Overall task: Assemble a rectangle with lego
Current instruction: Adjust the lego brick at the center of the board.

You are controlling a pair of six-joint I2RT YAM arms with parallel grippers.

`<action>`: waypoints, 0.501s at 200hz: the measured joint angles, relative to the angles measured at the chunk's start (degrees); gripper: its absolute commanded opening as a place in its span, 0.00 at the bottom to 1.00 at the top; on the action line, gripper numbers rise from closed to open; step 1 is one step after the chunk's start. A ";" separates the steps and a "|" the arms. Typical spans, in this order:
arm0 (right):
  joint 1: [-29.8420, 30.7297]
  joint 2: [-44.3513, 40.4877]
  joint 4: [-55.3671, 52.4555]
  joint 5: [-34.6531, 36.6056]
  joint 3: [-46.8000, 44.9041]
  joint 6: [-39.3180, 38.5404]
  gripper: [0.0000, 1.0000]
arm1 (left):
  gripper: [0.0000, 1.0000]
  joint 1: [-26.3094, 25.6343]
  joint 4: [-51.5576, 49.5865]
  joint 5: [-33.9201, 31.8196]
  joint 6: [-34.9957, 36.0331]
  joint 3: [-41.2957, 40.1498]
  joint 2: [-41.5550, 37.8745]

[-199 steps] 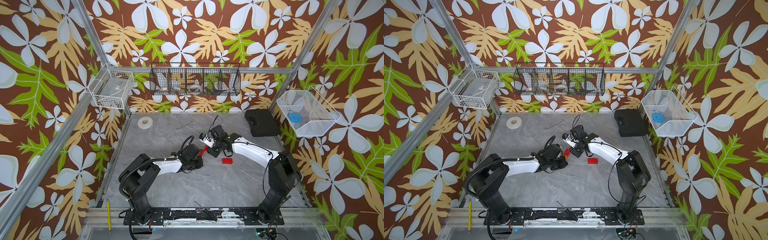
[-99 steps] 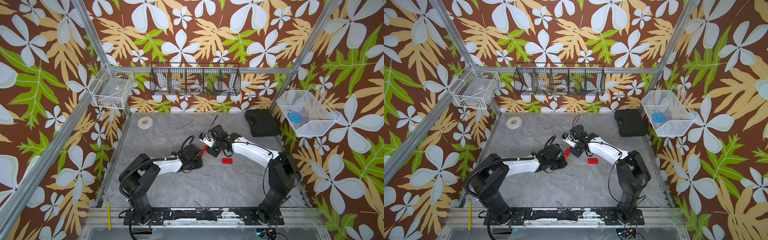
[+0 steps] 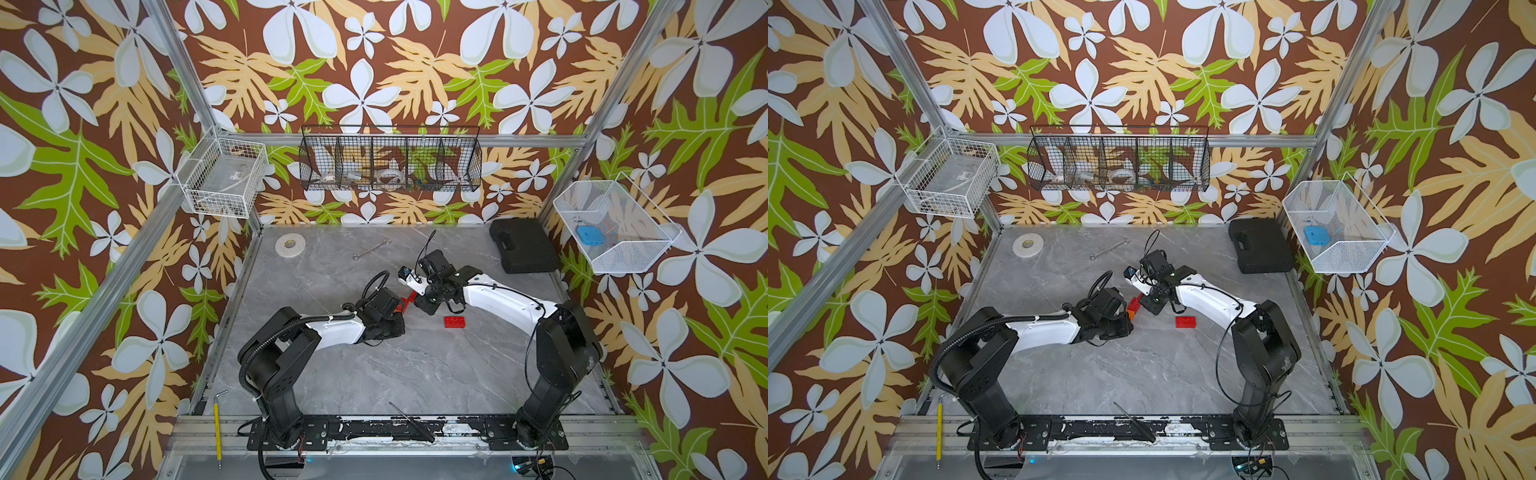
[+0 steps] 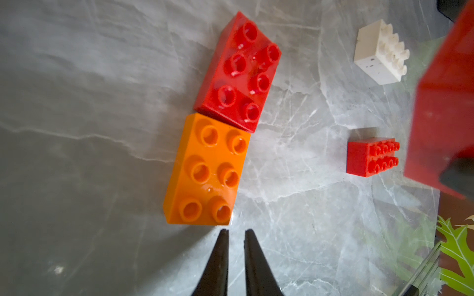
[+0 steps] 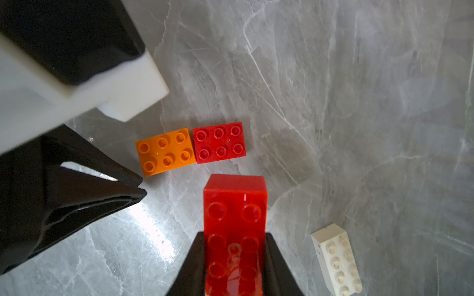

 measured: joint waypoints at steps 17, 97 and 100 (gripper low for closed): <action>0.00 0.00 -0.02 -0.02 0.00 0.00 0.19 | 0.17 0.00 -0.39 -0.22 0.04 0.11 0.00; 0.02 0.22 -0.02 -0.37 0.00 0.00 0.18 | 0.17 0.00 -1.64 -0.87 0.24 0.31 0.00; 0.04 0.22 -0.02 -0.39 0.00 0.00 0.18 | 0.17 0.00 -1.66 -0.94 0.24 0.31 0.00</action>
